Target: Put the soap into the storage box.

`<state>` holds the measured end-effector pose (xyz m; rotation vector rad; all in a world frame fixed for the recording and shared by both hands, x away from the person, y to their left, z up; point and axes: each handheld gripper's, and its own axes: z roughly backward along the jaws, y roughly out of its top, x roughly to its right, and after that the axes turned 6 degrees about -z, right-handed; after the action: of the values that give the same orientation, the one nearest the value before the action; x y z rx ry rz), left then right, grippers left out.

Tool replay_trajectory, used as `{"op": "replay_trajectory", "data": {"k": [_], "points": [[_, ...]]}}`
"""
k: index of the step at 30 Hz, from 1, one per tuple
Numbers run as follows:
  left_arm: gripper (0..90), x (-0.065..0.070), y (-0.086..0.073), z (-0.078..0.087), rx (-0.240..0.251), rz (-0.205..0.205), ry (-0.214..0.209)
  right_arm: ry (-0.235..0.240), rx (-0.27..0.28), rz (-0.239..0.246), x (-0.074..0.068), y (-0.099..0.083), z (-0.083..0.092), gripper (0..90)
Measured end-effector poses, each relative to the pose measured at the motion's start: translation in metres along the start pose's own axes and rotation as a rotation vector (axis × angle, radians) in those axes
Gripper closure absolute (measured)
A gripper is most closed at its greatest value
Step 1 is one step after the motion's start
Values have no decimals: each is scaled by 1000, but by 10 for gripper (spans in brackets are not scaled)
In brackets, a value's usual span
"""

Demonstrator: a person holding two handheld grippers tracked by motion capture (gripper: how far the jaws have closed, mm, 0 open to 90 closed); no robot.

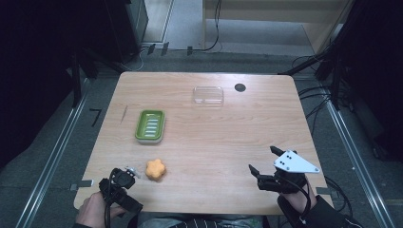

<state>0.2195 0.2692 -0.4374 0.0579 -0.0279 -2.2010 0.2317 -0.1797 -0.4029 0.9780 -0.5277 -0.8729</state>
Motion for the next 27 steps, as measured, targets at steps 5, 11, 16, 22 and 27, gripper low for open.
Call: {"op": "replay_trajectory", "data": {"k": [5,11,16,22,27], "points": [[0,-2,1,1,4,1,-11,-4,-1,4,-1,0,0,136],[0,-1,3,1,38,10,-10,-3,-3,10,-2,0,0,136],[0,2,7,4,56,2,-7,-4,-4,7,-1,1,-1,136],[0,4,13,5,80,-3,-7,2,-7,11,-2,1,-2,136],[0,4,18,6,101,0,-5,3,-7,11,-2,1,-2,136]]}}
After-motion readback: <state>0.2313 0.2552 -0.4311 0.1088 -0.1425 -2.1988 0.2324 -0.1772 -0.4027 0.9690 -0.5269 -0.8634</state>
